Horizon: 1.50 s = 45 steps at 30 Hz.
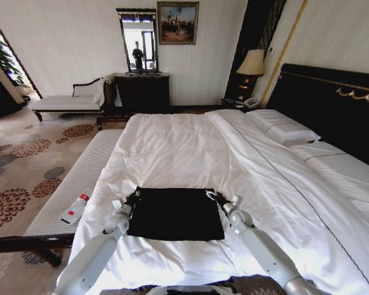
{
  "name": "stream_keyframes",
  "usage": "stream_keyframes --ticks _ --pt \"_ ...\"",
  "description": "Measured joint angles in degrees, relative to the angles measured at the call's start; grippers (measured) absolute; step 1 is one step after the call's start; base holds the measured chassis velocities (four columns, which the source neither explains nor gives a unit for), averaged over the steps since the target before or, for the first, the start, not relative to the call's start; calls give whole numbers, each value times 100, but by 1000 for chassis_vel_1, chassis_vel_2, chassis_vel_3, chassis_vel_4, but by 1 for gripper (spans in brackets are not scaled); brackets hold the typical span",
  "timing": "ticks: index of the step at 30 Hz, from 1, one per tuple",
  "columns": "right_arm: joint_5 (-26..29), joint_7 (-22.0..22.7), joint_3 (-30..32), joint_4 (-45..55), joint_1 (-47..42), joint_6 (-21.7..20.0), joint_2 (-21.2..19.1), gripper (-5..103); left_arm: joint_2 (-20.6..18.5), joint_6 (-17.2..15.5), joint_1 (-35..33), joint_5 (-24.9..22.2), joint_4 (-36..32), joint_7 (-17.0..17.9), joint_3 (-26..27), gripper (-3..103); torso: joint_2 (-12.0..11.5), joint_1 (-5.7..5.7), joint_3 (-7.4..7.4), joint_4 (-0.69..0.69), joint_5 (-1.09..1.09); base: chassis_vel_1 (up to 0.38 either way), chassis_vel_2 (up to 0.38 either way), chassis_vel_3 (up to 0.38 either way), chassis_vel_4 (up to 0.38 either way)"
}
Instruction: Fold the clothes on the bed.
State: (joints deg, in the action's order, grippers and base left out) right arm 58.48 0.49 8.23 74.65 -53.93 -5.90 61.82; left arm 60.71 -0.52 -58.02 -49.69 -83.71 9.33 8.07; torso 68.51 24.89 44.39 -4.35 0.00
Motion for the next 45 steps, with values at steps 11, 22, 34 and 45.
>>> stream_keyframes --ticks 11,22,34,45 --pt "56 -12 4 202 -96 -9 -11 50 20 1 -13 21 3 13 -7 1 0 0 0 1 0 0 0 0 0" --pt "81 45 56 378 -197 -2 -74 12 -18 2 -53 27 -101 59 -28 1 0 0 0 0 0 0 0 0 0" --pt "87 211 208 856 -381 36 -155 1 -122 20 -281 56 -587 163 117 1 0 0 0 1 0 0 0 0 0" --pt "95 1004 603 2806 -587 104 -522 1 -950 50 -586 -181 -2543 430 561 1 0 0 -1 1 1 0 0 0 0"
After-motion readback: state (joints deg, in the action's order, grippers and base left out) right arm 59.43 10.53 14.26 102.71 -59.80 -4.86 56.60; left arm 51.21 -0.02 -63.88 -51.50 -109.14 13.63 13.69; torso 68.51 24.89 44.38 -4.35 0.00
